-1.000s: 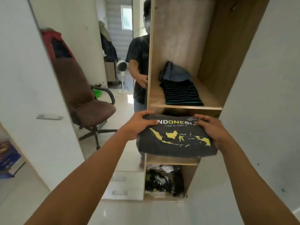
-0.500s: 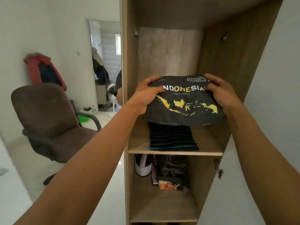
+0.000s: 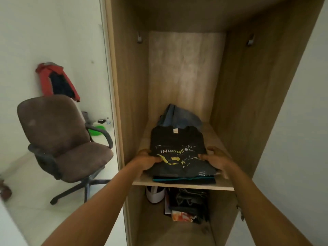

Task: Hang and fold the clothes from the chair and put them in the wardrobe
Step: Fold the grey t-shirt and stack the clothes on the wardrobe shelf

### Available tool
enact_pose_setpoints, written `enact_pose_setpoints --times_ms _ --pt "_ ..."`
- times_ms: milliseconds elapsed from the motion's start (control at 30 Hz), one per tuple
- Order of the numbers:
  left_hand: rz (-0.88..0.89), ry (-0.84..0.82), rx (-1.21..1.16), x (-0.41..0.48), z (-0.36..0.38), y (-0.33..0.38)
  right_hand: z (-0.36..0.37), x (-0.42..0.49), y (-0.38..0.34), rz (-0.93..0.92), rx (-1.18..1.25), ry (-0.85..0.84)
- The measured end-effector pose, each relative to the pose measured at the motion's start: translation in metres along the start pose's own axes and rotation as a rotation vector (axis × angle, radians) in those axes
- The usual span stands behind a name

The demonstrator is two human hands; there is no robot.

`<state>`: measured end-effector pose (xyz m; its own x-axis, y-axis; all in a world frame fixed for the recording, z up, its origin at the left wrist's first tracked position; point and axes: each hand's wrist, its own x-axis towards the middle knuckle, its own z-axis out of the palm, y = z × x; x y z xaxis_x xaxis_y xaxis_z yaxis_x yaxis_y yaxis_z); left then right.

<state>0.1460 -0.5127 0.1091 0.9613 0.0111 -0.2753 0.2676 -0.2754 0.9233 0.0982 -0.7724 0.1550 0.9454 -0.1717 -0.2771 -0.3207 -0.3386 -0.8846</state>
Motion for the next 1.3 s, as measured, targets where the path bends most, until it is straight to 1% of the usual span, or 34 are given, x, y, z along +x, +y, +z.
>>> enact_pose_setpoints --times_ms 67,100,167,200,233,267,333,367,400,433,467,500,533,567,600,633,667,733,800,900,1033,1100,1133,1233,1267,1300 --pt "0.098 0.030 -0.058 -0.002 0.005 0.011 -0.003 0.002 -0.003 -0.105 -0.030 0.055" --pt "0.141 0.037 -0.084 -0.003 0.006 0.015 -0.008 0.004 -0.001 -0.152 0.012 0.096" --pt "0.157 0.007 -0.034 -0.008 0.008 0.016 -0.020 0.005 0.007 -0.176 0.065 0.117" --pt "0.134 -0.025 0.034 -0.014 0.007 0.013 -0.024 0.002 0.013 -0.170 0.004 0.115" --pt "0.101 -0.057 0.098 -0.017 0.007 0.008 -0.026 0.000 0.021 -0.162 -0.132 0.093" --pt "0.079 -0.077 0.163 -0.021 0.007 0.003 -0.025 -0.001 0.033 -0.117 -0.255 0.055" --pt "0.086 -0.056 0.281 -0.023 0.006 -0.003 -0.026 0.001 0.043 -0.045 -0.468 0.013" --pt "0.121 -0.022 0.387 -0.022 0.005 -0.001 -0.028 0.007 0.044 -0.044 -0.502 0.021" --pt "0.162 0.019 0.518 -0.019 0.006 0.003 -0.030 0.015 0.044 -0.064 -0.495 0.064" --pt "0.216 0.076 0.636 -0.016 0.007 0.010 -0.033 0.024 0.042 -0.119 -0.490 0.148" --pt "0.292 0.136 0.696 -0.014 0.011 0.019 -0.031 0.029 0.036 -0.222 -0.490 0.247" --pt "0.366 0.173 0.708 -0.011 0.017 0.025 -0.026 0.034 0.031 -0.346 -0.502 0.317" --pt "0.424 0.178 0.711 -0.008 0.026 0.031 -0.016 0.034 0.024 -0.447 -0.499 0.333" --pt "0.446 0.143 0.724 -0.004 0.036 0.031 -0.003 0.032 0.021 -0.518 -0.505 0.286" --pt "0.440 0.093 0.766 0.001 0.048 0.028 0.013 0.030 0.020 -0.546 -0.539 0.197" --pt "0.414 0.050 0.842 0.006 0.059 0.018 0.028 0.034 0.025 -0.532 -0.619 0.104" --pt "0.401 0.044 0.931 0.010 0.069 0.005 0.041 0.035 0.032 -0.495 -0.731 0.048" --pt "0.399 0.112 1.031 0.017 0.077 -0.015 0.053 0.049 0.050 -0.432 -0.862 0.054" --pt "0.423 0.146 1.029 0.025 0.075 -0.016 0.052 0.061 0.050 -0.409 -0.875 0.083" --pt "0.437 0.126 1.039 0.032 0.074 -0.013 0.054 0.068 0.048 -0.409 -0.884 0.089" --pt "0.462 0.146 1.025 0.033 0.073 -0.016 0.056 0.069 0.053 -0.452 -0.836 0.131" --pt "0.536 0.239 0.980 0.028 0.073 -0.020 0.056 0.066 0.056 -0.518 -0.775 0.201" --pt "0.580 0.299 0.960 0.025 0.074 -0.021 0.055 0.063 0.058 -0.547 -0.754 0.261" --pt "0.703 0.495 0.972 0.017 0.077 -0.025 0.056 0.052 0.061 -0.619 -0.828 0.506" --pt "0.707 0.525 0.986 0.014 0.078 -0.025 0.057 0.050 0.062 -0.630 -0.862 0.527" --pt "0.697 0.527 1.003 0.012 0.078 -0.024 0.057 0.049 0.061 -0.628 -0.875 0.512"
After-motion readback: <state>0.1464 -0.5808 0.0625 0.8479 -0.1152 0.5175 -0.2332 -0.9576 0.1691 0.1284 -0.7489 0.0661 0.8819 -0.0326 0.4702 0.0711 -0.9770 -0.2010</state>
